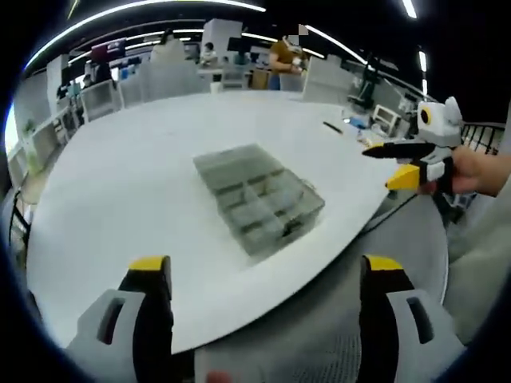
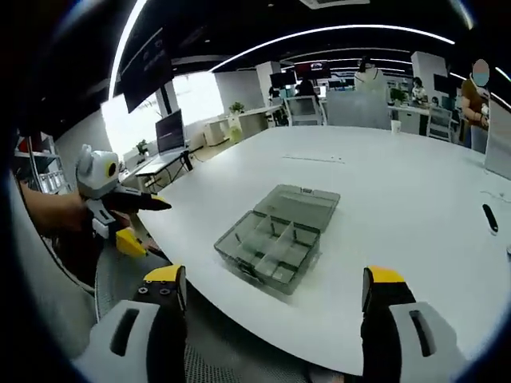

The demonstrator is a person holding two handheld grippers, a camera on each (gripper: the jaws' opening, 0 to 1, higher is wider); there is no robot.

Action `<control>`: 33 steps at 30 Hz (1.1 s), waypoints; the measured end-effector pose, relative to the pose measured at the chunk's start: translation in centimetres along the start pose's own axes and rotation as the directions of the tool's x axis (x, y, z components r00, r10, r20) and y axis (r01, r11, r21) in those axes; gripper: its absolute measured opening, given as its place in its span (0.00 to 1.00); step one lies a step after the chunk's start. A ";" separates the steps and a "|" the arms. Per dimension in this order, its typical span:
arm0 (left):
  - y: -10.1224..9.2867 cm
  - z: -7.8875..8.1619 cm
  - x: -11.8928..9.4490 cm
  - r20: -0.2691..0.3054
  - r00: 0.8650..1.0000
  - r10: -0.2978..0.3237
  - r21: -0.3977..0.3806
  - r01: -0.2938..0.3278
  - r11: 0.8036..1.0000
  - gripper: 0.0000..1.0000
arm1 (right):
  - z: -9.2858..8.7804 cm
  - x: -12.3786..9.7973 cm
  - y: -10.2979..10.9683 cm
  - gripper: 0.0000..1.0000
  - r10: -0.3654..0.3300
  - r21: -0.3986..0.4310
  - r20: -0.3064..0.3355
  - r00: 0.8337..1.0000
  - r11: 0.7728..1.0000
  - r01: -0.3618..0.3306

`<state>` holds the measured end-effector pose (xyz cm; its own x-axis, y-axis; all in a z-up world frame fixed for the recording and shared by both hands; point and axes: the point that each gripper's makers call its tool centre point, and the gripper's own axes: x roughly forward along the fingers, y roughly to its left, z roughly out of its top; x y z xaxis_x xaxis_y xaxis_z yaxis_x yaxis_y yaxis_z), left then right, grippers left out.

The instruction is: Insert the divider into the dual guide fixture by aligning both edges with the guide slots and pushing it downward to the bottom, including one-sided entry, uneven engagement, binding, and posture correction.

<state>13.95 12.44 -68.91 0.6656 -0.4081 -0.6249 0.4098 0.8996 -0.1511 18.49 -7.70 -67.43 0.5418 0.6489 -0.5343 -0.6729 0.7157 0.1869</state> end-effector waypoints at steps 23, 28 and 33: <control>0.9 0.6 -2.2 0.049 0.993 0.105 -0.088 -0.100 0.991 0.97 | 0.5 -1.4 -0.4 0.91 -0.061 0.019 0.027 0.998 0.998 0.061; 0.9 0.6 -2.1 0.043 0.992 0.115 -0.096 -0.110 0.989 0.97 | 0.2 -1.3 -0.5 0.91 -0.066 0.027 0.009 0.998 0.997 0.066; 0.9 0.3 -1.9 0.023 0.993 0.119 -0.105 -0.116 0.988 0.97 | 0.0 -1.3 -0.7 0.91 -0.071 0.034 -0.004 0.997 0.997 0.071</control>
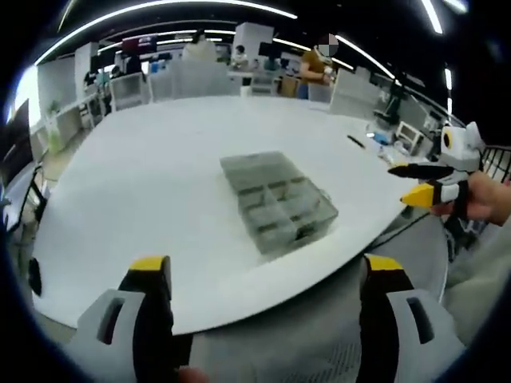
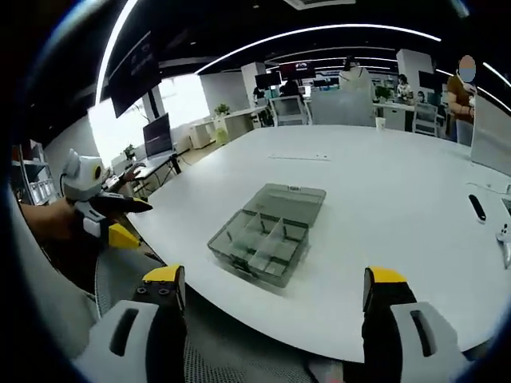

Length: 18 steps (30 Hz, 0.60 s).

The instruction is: Insert the divider into the dual guide fixture by aligning both edges with the guide slots and pushing it downward to the bottom, including one-sided entry, uneven engagement, binding, and posture correction.

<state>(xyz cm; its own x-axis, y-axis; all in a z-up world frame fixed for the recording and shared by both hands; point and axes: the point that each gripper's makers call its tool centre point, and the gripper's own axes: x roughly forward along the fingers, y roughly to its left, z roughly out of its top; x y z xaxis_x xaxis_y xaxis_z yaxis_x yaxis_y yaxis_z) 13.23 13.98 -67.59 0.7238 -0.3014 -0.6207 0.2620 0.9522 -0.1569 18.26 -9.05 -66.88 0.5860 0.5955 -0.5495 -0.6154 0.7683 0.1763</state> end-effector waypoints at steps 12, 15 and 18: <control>0.2 0.0 -0.1 0.000 1.000 0.003 -0.035 -0.003 0.999 0.96 | -0.1 0.0 0.1 0.91 0.008 0.000 -0.005 1.000 1.000 -0.008; 0.2 -0.1 -0.1 -0.004 1.000 0.001 -0.036 -0.001 0.999 0.96 | -0.2 0.0 0.1 0.91 0.007 -0.002 -0.008 1.000 1.000 -0.007; 0.2 -0.1 -0.1 -0.003 1.000 0.000 -0.038 0.000 0.999 0.96 | -0.1 0.0 0.0 0.91 0.007 0.002 -0.006 1.000 1.000 -0.007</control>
<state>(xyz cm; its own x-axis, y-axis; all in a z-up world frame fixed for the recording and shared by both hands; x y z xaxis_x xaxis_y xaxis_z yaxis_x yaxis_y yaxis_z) 13.19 14.22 -67.64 0.7222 -0.3012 -0.6226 0.2372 0.9535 -0.1861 18.16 -9.06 -66.98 0.5787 0.5994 -0.5530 -0.6182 0.7647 0.1819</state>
